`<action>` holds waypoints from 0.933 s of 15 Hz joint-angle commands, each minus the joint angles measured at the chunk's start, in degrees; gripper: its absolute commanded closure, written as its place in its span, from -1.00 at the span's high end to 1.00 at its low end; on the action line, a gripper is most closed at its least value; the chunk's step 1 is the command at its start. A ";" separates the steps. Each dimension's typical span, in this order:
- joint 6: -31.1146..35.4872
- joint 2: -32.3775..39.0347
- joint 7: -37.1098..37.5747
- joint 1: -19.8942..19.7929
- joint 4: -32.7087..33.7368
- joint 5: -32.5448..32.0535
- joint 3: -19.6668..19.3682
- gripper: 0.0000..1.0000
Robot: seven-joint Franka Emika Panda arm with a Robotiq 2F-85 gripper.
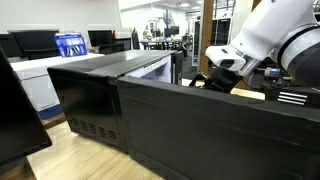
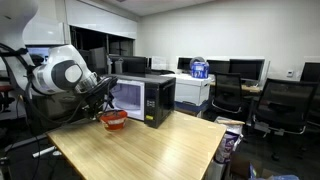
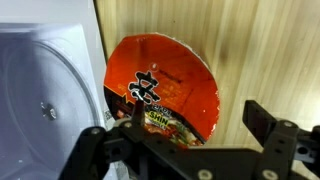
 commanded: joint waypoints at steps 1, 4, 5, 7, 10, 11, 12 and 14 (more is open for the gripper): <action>-1.71 0.68 2.46 0.06 -0.02 -1.99 -0.02 1.00; -1.99 1.02 1.86 0.29 -0.02 -1.32 -0.34 1.00; -2.09 1.04 1.67 0.37 -0.02 -1.18 -0.44 1.00; -1.84 0.86 0.76 -1.97 -0.08 0.39 2.58 1.00; -1.39 1.62 0.86 -2.64 0.17 0.68 3.78 1.00; -1.41 1.69 0.86 -2.76 0.23 0.77 3.91 1.00; -1.40 2.01 0.88 -2.86 0.63 0.93 4.02 1.00; -1.28 2.65 0.91 -3.05 1.37 1.20 4.22 1.00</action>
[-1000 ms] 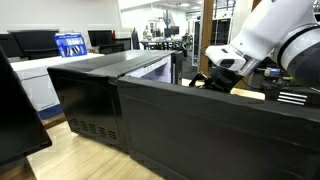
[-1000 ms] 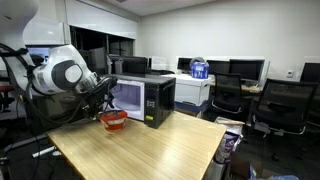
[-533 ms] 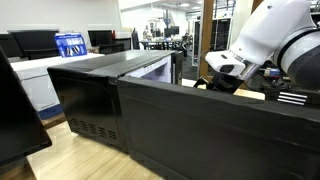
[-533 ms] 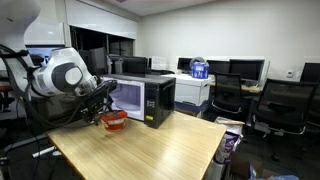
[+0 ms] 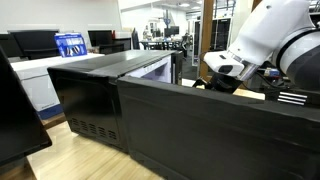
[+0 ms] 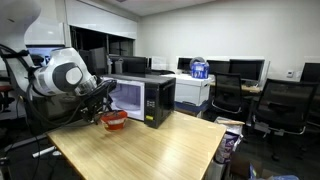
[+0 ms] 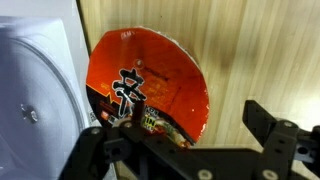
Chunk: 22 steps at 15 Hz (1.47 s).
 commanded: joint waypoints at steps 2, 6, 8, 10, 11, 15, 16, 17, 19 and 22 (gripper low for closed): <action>0.48 2.00 0.75 -1.52 2.30 1.04 1.49 1.00; 0.63 4.03 0.66 1.03 4.89 1.70 -0.73 0.17; 0.53 4.86 0.67 1.87 5.46 1.74 -1.53 -0.10; 0.45 5.57 0.67 2.90 5.82 1.70 -2.50 -0.36; 0.47 5.91 0.67 3.51 5.98 1.69 -3.09 -0.47; 0.88 6.82 0.87 6.47 7.11 2.07 -5.75 -0.96; 1.02 6.95 0.96 7.17 7.31 2.24 -6.42 -0.94; 0.98 6.96 1.05 7.87 7.50 2.43 -7.02 -0.97; 1.16 6.64 1.43 8.89 7.38 2.67 -7.83 -0.92; 1.01 5.48 2.20 10.18 7.25 2.63 -8.79 -0.93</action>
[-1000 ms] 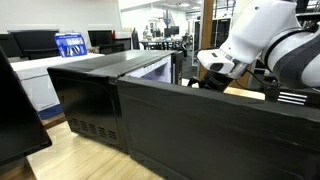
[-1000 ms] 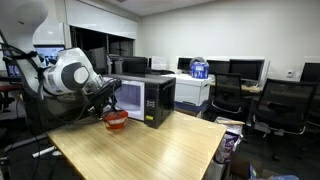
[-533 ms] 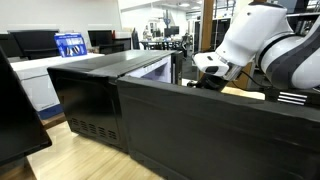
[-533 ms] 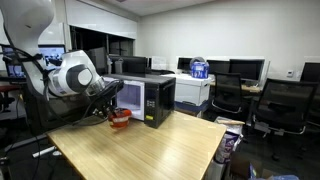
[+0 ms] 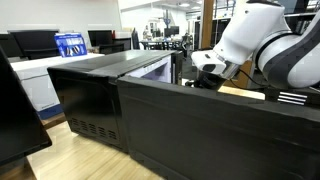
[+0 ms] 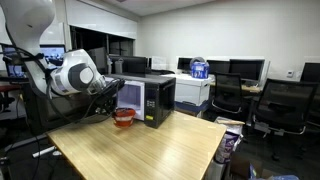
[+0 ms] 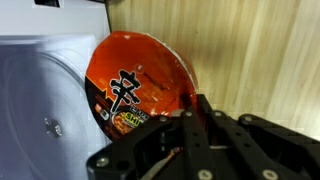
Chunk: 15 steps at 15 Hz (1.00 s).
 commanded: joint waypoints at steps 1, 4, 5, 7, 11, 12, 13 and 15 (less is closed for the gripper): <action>-0.31 -0.78 1.63 2.50 0.13 1.39 -1.44 -0.93; -3.39 -5.24 2.47 2.37 -1.48 0.72 -0.48 -0.93; -4.41 -6.95 2.70 2.26 -2.10 0.61 -0.12 -0.93; -6.49 -10.34 2.95 2.38 -2.78 0.49 0.32 -0.93; -11.29 -15.60 4.18 -2.32 -2.91 0.56 7.19 -0.93; -12.07 -16.60 4.52 -2.76 -2.94 0.57 8.15 -0.93; -12.62 -17.51 4.85 -3.03 -3.09 0.74 8.93 -0.93; -13.86 -19.16 5.33 -3.46 -3.15 0.59 10.16 -0.93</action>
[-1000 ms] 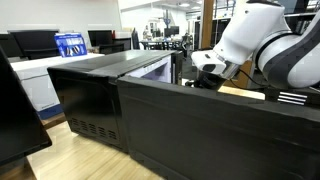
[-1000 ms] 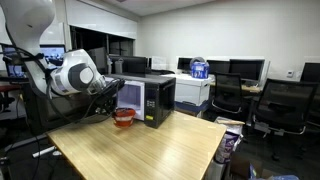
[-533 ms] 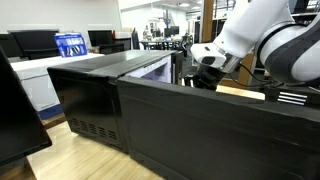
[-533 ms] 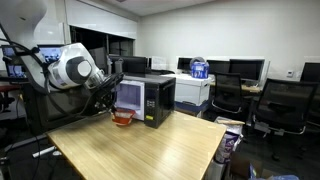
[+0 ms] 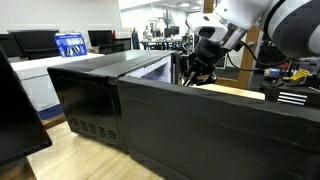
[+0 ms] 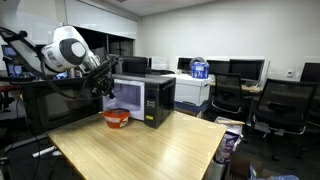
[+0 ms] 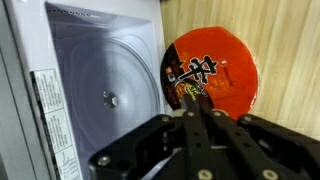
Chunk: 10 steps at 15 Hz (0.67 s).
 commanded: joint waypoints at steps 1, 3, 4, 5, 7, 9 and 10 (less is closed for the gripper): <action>-3.13 -4.47 0.93 -1.67 -2.27 0.52 2.60 -0.88; -5.49 -5.22 -0.38 0.49 -3.15 1.37 1.06 -0.38; -7.12 -5.31 -1.27 1.08 -3.61 2.19 0.79 -0.34; -8.16 -5.19 -2.23 1.70 -4.07 2.99 0.43 -0.22; -9.07 -4.28 -4.98 3.33 -5.13 5.74 -0.56 0.06; -8.84 -4.04 -6.40 4.26 -6.08 7.78 -1.26 0.31; -6.91 -3.84 -6.18 4.07 -6.67 7.62 -1.58 0.43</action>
